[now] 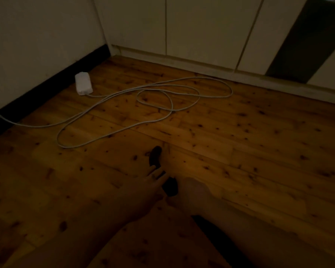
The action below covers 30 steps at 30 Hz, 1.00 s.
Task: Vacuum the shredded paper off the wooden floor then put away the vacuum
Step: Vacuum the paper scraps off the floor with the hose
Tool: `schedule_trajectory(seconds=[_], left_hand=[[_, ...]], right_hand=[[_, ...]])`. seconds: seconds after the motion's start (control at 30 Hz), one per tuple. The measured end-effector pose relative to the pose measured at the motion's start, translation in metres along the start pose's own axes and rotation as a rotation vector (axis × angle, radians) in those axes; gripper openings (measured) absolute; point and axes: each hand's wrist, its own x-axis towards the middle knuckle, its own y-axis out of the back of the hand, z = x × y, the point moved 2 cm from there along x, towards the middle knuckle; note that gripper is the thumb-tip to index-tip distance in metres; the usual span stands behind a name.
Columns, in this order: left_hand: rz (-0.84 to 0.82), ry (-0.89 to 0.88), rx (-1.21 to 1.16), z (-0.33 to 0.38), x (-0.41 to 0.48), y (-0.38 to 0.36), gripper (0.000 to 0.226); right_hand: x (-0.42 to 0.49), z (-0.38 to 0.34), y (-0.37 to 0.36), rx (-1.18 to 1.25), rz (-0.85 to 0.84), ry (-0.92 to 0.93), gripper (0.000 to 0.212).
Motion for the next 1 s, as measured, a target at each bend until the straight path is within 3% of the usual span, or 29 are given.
schedule_trajectory(seconds=[0.2, 0.5, 0.8, 0.93, 1.0], left_hand=[[0.057, -0.148, -0.036, 0.036, 0.02, 0.013, 0.082], [0.008, -0.266, 0.08, 0.104, 0.073, 0.027, 0.069], [0.172, -0.431, 0.051, 0.213, 0.109, 0.037, 0.08], [0.182, -0.549, 0.084, 0.279, 0.094, 0.05, 0.074], [0.15, -0.594, 0.085, 0.3, 0.087, 0.054, 0.072]], right_hand=[[-0.022, 0.038, 0.021, 0.1, 0.066, -0.088, 0.052], [-0.072, 0.118, 0.044, 0.123, 0.124, -0.301, 0.048], [-0.158, 0.179, 0.077, 0.073, 0.316, -0.5, 0.042], [-0.222, 0.213, 0.078, 0.259, 0.34, -0.579, 0.062], [-0.256, 0.226, 0.075, 0.303, 0.339, -0.618, 0.061]])
